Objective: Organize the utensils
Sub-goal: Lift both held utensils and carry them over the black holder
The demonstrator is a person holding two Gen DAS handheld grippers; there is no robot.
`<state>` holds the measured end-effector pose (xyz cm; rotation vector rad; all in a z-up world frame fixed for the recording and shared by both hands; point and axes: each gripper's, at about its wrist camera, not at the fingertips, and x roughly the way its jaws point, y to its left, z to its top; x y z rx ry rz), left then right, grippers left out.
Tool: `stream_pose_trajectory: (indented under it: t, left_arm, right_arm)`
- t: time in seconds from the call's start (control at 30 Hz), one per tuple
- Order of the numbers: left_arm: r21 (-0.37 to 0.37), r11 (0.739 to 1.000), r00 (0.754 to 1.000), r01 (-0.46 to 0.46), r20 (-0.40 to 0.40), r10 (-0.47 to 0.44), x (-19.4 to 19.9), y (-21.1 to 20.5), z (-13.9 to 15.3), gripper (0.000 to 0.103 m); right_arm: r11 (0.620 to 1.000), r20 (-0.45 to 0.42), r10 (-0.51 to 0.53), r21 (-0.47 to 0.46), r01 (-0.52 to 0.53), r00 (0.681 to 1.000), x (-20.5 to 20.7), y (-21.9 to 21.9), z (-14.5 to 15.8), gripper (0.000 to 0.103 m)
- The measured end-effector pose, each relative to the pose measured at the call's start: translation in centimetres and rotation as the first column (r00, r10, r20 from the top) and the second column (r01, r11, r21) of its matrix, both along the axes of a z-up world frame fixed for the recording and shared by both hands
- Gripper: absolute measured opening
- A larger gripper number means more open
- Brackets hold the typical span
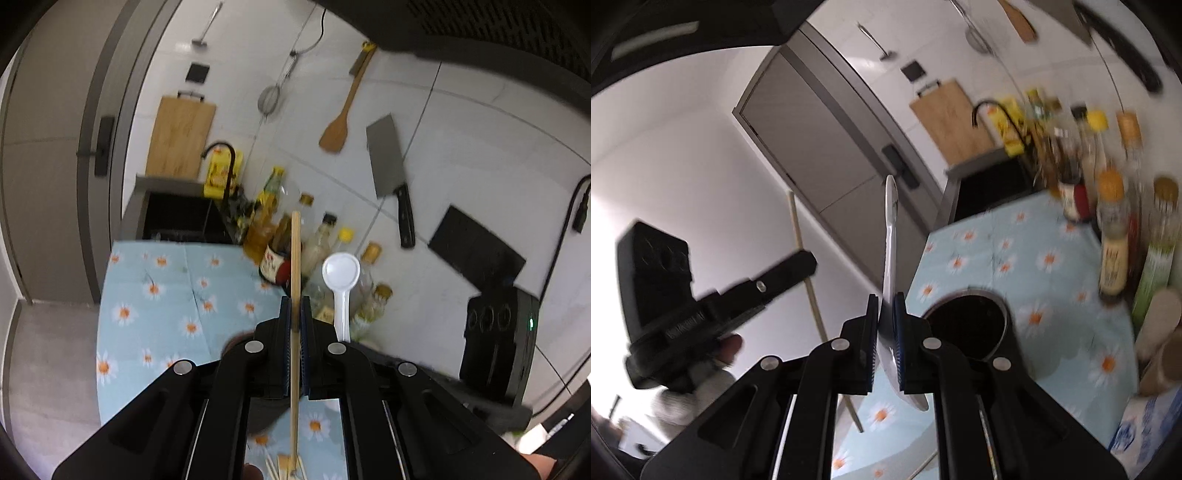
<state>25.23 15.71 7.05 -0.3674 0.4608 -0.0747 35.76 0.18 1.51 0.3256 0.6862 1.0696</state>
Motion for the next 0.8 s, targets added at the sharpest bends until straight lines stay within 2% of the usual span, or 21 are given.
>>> stream_pose_trajectory:
  t: [0.17, 0.27, 0.37, 0.47, 0.7, 0.8]
  left_arm:
    - [-0.012, 1.000, 0.996, -0.021, 0.090, 0.022, 0.7, 1.0, 1.4, 0.004]
    - [0.021, 0.998, 0.986, -0.052, 0.158, 0.048, 1.0, 1.1, 1.9, 0.004]
    - [0.053, 0.996, 0.978, -0.069, 0.198, 0.057, 1.5, 1.0, 1.8, 0.004]
    - [0.043, 0.998, 0.971, -0.046, 0.235, 0.035, 2.0, 1.1, 1.2, 0.004]
    - [0.040, 0.999, 0.969, -0.028, 0.245, 0.018, 3.2, 0.9, -1.2, 0.004]
    - [0.052, 0.998, 0.971, -0.026, 0.238, 0.013, 3.7, 0.8, -2.4, 0.004]
  right_arm:
    - [0.999, 0.047, -0.012, 0.046, 0.010, 0.999, 1.1, 1.2, 0.0, 0.010]
    - [0.996, 0.055, -0.028, 0.091, 0.023, 0.998, 2.1, 1.5, -0.4, 0.010]
    - [0.994, 0.056, -0.050, 0.097, 0.045, 0.997, 3.0, 1.8, -1.0, 0.010]
    - [0.994, 0.042, -0.057, 0.100, 0.052, 0.997, 4.0, 2.2, -1.9, 0.010]
    - [0.993, 0.017, -0.088, 0.086, 0.086, 0.996, 5.0, 2.2, -4.4, 0.010]
    - [0.995, 0.020, -0.094, 0.045, 0.093, 0.995, 5.1, 2.7, -5.2, 0.010]
